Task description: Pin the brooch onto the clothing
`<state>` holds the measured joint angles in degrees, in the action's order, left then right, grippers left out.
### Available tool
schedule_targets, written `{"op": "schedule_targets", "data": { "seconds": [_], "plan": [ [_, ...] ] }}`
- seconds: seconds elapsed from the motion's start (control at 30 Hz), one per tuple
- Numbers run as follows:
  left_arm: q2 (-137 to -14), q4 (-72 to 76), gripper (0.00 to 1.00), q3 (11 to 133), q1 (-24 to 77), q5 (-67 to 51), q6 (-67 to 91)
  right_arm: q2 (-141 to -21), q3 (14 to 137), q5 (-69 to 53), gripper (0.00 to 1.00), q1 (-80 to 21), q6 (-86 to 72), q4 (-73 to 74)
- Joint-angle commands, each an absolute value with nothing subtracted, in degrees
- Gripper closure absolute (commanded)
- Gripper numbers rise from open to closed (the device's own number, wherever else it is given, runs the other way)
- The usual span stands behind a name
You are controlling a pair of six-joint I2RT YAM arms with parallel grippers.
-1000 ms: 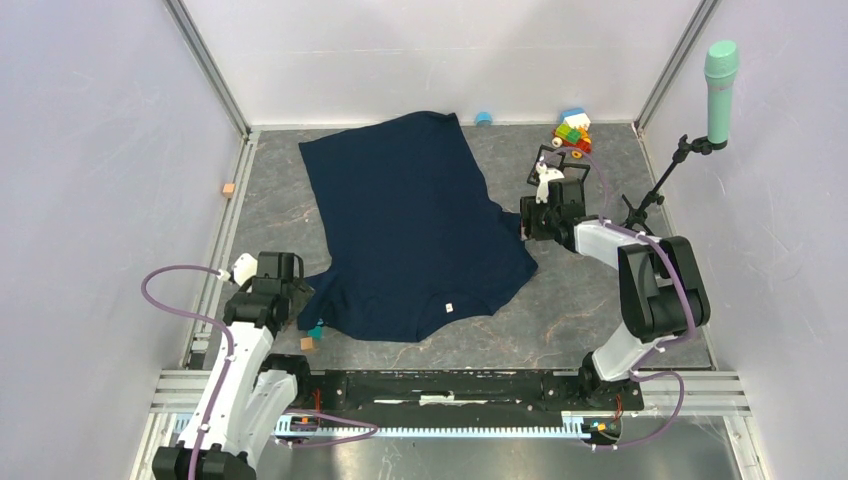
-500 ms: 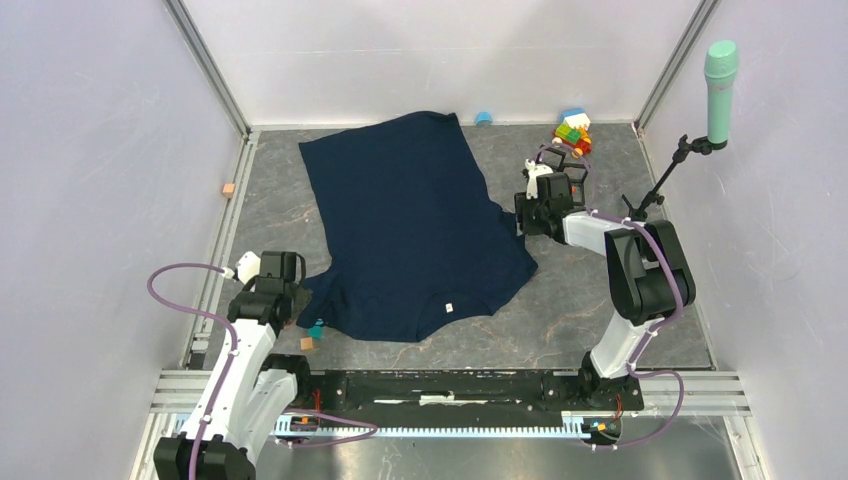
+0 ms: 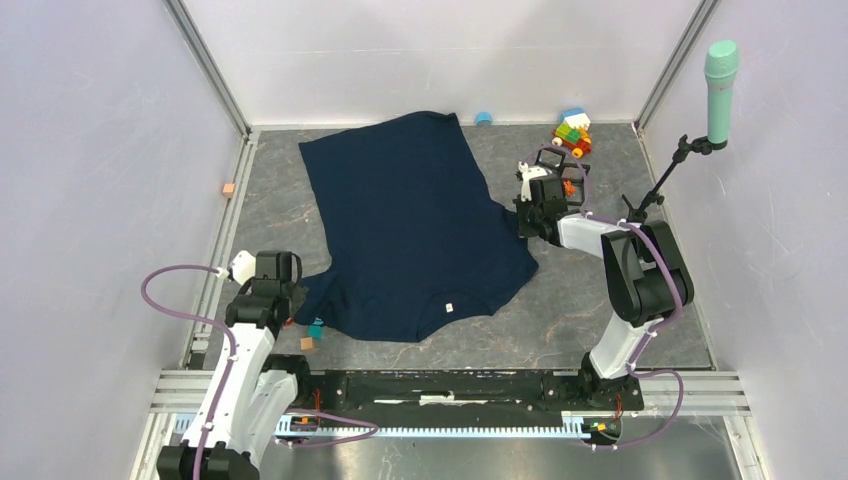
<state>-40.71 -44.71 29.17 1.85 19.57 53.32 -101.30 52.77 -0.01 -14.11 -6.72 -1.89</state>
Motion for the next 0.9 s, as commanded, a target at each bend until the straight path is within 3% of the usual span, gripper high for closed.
{"op": "schedule_targets", "data": {
  "seconds": [0.0, 0.67, 0.8, 0.87],
  "plan": [
    [-38.87, -44.48, 0.98, 30.91, 0.84, 24.07, 51.51, -99.84, 53.13, 10.76, 1.0, -13.4, -6.04, 3.5],
    [-39.57, -43.27, 0.98, 33.18, 0.09, 28.21, 48.82, -104.48, 65.36, 22.61, 0.99, -7.51, 6.13, 9.66],
    [-40.92, -42.48, 0.98, 33.58, 0.09, 28.3, 48.48, -106.28, 67.6, 24.4, 0.91, -7.55, 7.96, 10.49],
    [-41.04, -42.19, 0.96, 33.58, 0.09, 28.47, 48.02, -106.61, 68.67, 25.16, 0.8, -7.55, 8.59, 11.17]
  ]
}}
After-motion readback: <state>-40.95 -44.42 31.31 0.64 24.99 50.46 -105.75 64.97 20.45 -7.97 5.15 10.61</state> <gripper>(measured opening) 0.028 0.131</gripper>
